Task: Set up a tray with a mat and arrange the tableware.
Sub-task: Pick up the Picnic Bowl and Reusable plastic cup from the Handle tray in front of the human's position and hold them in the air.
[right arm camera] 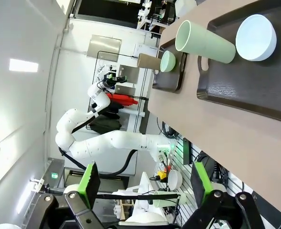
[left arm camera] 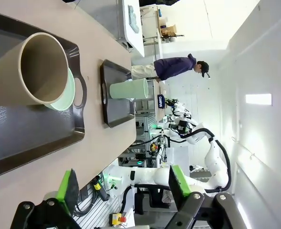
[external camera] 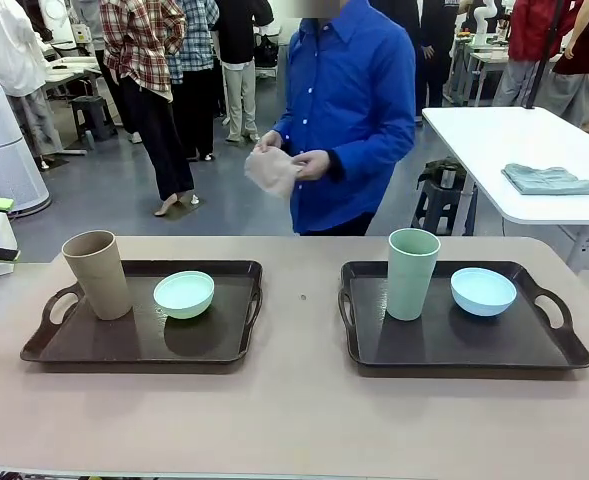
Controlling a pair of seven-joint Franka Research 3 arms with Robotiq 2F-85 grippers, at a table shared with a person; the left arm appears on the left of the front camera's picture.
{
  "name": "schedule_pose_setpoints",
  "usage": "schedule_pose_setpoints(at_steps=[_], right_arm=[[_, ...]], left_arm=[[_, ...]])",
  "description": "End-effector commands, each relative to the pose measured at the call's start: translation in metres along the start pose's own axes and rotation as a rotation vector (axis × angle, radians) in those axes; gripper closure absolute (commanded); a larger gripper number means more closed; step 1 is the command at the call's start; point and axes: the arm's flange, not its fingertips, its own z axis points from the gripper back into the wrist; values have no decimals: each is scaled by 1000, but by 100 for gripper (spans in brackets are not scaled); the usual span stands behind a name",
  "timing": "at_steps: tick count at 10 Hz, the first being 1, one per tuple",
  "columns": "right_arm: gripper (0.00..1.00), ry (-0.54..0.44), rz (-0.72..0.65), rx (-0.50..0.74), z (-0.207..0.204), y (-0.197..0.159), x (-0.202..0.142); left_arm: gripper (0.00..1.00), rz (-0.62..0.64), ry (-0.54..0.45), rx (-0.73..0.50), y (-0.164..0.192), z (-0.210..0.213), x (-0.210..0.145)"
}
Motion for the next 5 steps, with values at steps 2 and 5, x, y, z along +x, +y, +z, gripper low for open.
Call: schedule_pose_setpoints(at_steps=[2, 5], right_arm=[[0, -9, 19, 23, -2, -2, 0], [0, -9, 19, 23, -2, -2, 0]], left_arm=[[0, -14, -5, -21, -2, 4, 2], [0, -14, -5, -21, -2, 4, 2]])
